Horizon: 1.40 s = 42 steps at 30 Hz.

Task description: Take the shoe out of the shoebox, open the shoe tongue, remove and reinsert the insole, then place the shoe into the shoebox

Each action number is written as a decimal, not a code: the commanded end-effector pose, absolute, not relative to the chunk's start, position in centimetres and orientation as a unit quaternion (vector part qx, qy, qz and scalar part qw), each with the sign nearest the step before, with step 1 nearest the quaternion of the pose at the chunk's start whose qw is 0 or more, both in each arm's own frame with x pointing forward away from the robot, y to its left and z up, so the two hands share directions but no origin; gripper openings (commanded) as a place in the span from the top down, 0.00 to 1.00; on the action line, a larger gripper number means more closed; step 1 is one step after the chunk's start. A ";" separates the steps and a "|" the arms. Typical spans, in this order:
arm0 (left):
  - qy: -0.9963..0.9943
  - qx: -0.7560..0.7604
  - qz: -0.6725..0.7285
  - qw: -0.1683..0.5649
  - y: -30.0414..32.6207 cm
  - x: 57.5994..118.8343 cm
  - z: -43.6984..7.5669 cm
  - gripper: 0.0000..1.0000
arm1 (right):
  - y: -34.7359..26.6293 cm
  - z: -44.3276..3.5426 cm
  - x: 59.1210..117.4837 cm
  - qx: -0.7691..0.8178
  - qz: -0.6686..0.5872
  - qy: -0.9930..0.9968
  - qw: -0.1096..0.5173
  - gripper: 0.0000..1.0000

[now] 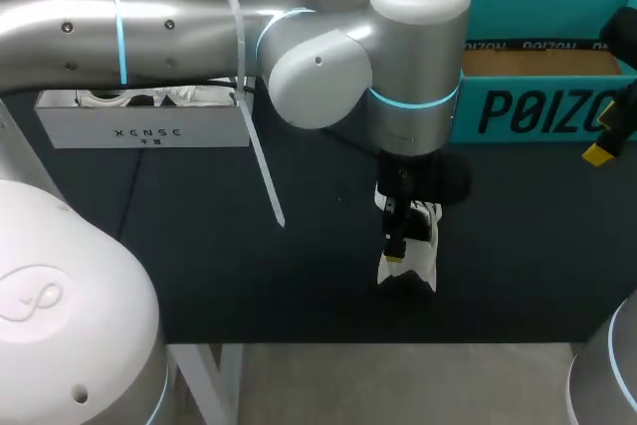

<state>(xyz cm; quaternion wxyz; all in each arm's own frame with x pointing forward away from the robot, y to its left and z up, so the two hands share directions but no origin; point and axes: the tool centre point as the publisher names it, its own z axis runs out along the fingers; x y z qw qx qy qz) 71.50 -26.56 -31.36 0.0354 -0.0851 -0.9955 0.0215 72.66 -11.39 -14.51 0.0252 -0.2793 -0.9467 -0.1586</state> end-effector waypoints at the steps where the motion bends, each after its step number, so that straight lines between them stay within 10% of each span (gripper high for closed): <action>1: -0.983 0.172 -0.041 0.047 -28.0 71.9 -32.0 0.00 | -11.4 -14.5 72.9 -0.279 -0.157 -0.947 0.027 0.00; 42: -0.995 -0.021 -0.071 0.066 -29.7 69.9 -35.5 0.00 | -11.4 -14.5 72.9 -0.279 -0.157 -0.947 0.027 0.00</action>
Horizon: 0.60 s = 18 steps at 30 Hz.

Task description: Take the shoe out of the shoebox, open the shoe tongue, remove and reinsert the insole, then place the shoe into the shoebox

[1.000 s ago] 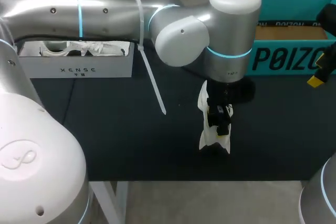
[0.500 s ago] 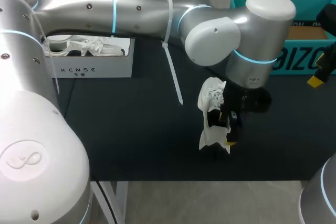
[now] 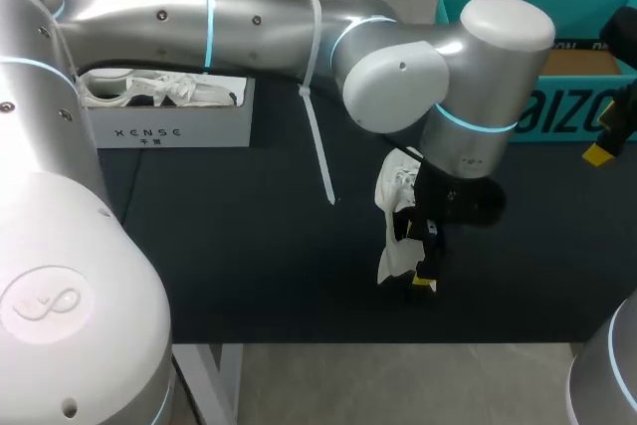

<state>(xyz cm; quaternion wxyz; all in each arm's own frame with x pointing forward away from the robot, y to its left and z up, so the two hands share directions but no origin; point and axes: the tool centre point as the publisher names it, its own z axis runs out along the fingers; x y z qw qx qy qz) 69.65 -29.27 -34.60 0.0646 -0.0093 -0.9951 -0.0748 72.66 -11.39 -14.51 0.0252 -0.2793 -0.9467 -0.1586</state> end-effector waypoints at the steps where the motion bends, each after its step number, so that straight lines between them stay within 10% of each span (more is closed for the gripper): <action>1: -0.995 -0.021 -0.072 0.066 -29.7 70.0 -35.7 0.00 | -11.4 -14.5 72.9 -0.279 -0.157 -0.947 0.027 0.00; 18: -0.996 -0.039 -0.057 0.050 -28.6 70.2 -36.3 0.00 | -11.4 -14.5 72.9 -0.279 -0.157 -0.947 0.027 0.00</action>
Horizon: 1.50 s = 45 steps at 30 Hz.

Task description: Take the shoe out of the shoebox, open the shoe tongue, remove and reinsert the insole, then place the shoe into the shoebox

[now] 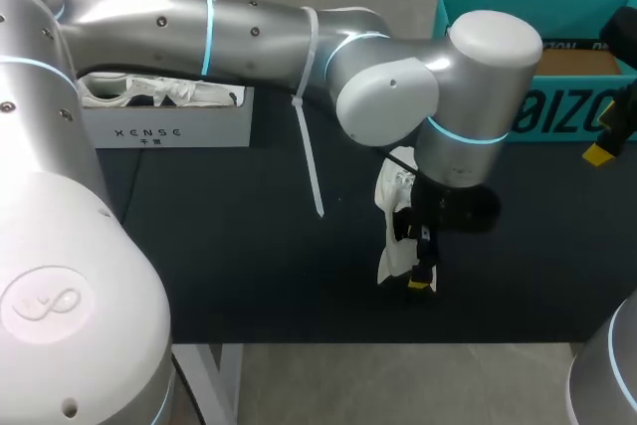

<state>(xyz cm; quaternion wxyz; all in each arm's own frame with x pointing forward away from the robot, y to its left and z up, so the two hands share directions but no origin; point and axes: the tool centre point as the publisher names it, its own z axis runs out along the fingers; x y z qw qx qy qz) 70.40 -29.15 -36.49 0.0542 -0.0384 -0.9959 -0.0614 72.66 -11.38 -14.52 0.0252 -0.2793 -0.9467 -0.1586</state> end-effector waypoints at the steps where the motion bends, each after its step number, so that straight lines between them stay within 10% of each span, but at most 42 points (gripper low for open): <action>1: -0.996 -0.038 -0.057 0.049 -28.5 70.2 -36.3 0.00 | -11.4 -14.5 72.9 -0.279 -0.157 -0.947 0.027 0.00; 29: -0.997 -0.038 -0.067 0.028 -28.9 70.9 -36.0 0.00 | -11.4 -14.5 72.9 -0.279 -0.157 -0.947 0.027 0.00; 37: -0.996 -0.034 -0.072 0.028 -28.8 71.2 -36.1 1.00 | -11.4 -14.5 72.9 -0.279 -0.157 -0.947 0.027 0.00; 45: -0.996 -0.039 -0.070 0.036 -28.8 71.1 -36.5 1.00 | -11.4 -14.5 72.9 -0.279 -0.157 -0.947 0.027 0.00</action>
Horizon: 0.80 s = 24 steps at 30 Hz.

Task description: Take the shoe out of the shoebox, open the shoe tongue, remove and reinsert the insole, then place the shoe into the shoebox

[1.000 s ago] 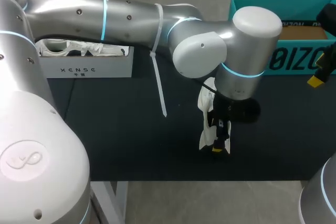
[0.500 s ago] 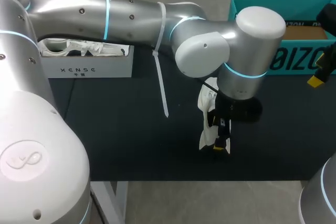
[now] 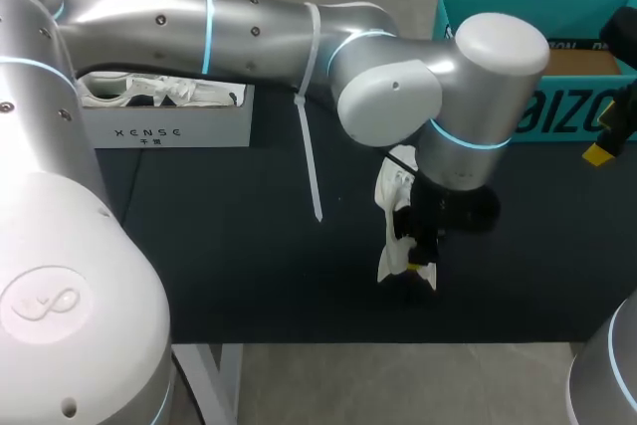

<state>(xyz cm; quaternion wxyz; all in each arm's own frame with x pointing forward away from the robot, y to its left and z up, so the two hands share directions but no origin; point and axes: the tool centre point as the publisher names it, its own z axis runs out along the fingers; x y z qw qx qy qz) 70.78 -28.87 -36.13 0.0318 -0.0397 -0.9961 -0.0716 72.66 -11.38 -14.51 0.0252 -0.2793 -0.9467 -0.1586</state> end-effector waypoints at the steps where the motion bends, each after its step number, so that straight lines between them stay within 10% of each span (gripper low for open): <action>1: -0.996 -0.038 -0.069 0.037 -28.7 71.1 -36.5 1.00 | -11.4 -14.5 72.9 -0.279 -0.157 -0.947 0.027 0.00; 24: -0.991 -0.096 -0.089 0.023 -13.3 74.6 -26.2 1.00 | -11.4 -14.5 72.9 -0.279 -0.157 -0.947 0.027 0.00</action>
